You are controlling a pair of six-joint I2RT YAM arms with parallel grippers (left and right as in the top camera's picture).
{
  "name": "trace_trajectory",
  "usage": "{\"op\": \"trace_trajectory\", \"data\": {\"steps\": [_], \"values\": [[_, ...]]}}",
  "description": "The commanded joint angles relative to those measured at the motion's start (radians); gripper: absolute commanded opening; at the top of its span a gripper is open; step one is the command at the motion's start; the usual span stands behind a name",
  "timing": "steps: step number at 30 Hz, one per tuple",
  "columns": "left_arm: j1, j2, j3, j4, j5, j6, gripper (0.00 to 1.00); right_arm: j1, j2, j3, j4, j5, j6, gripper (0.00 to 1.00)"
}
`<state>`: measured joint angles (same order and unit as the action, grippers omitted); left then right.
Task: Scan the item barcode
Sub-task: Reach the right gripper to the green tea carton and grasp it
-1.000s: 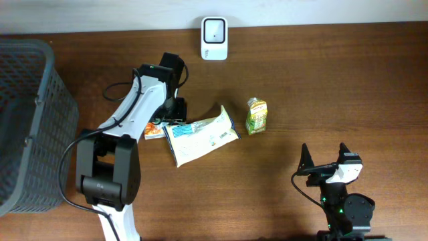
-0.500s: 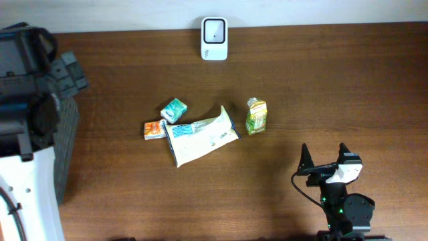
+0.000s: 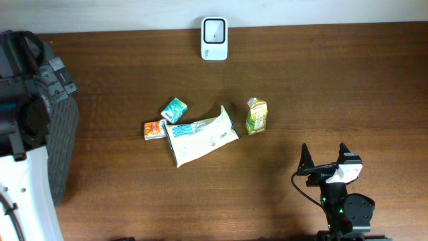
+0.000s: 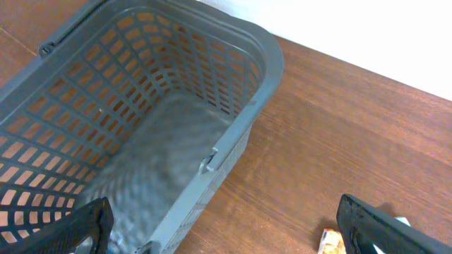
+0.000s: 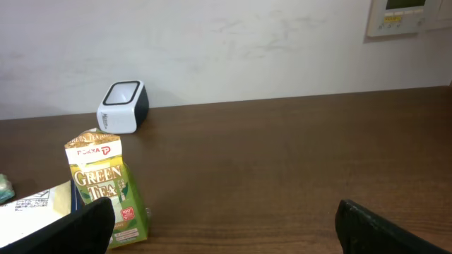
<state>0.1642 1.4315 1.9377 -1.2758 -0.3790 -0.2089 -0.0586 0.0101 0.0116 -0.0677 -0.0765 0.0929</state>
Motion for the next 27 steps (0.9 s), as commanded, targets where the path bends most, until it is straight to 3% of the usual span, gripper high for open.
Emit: {"op": "trace_trajectory", "data": {"steps": [1, 4, 5, 7, 9, 10, 13, 16, 17, 19, 21, 24, 27], "values": [[0.005, -0.003, 0.008, -0.001, -0.01, 0.002, 0.99, -0.006, -0.006, -0.006, -0.003, 0.005, -0.007, 0.99], [0.004, -0.003, 0.008, -0.001, -0.01, 0.002, 0.99, -0.007, -0.006, -0.004, 0.053, -0.121, -0.006, 0.99], [0.005, -0.003, 0.008, -0.001, -0.01, 0.002, 0.99, -0.008, 0.004, 0.02, 0.052, -0.237, 0.024, 0.99], [0.005, -0.003, 0.008, -0.001, -0.01, 0.002, 0.99, -0.008, 0.067, 0.113, 0.017, -0.264, 0.054, 0.99], [0.005, -0.003, 0.008, -0.001, -0.01, 0.002, 0.99, -0.007, 0.299, 0.375, -0.148, -0.32, 0.042, 0.99], [0.004, -0.003, 0.008, -0.001, -0.01, 0.002, 0.99, -0.007, 0.528, 0.62, -0.374, -0.356, 0.002, 0.99], [0.005, -0.003, 0.008, -0.001, -0.01, 0.001, 0.99, -0.007, 0.976, 1.123, -0.813, -0.361, -0.015, 0.99], [0.004, -0.003, 0.008, -0.001, -0.01, 0.002, 0.99, -0.006, 1.336, 1.448, -0.894, -0.471, -0.006, 0.99], [0.005, -0.003, 0.008, -0.001, -0.01, 0.001, 0.99, 0.03, 1.438, 1.512, -0.891, -0.57, -0.137, 0.87], [0.004, -0.003, 0.008, -0.001, -0.01, 0.002, 0.99, 0.164, 1.569, 1.593, -0.904, -0.363, -0.143, 0.86], [0.004, -0.003, 0.008, -0.001, -0.01, 0.002, 0.99, 0.346, 1.733, 1.683, -0.963, -0.075, -0.204, 0.95], [0.005, -0.003, 0.008, -0.001, -0.01, 0.002, 0.99, 0.439, 1.875, 1.711, -0.998, -0.001, -0.269, 0.99], [0.005, -0.003, 0.008, -0.001, -0.01, 0.002, 0.99, 0.436, 1.96, 1.711, -1.048, 0.128, -0.224, 0.99]]}}
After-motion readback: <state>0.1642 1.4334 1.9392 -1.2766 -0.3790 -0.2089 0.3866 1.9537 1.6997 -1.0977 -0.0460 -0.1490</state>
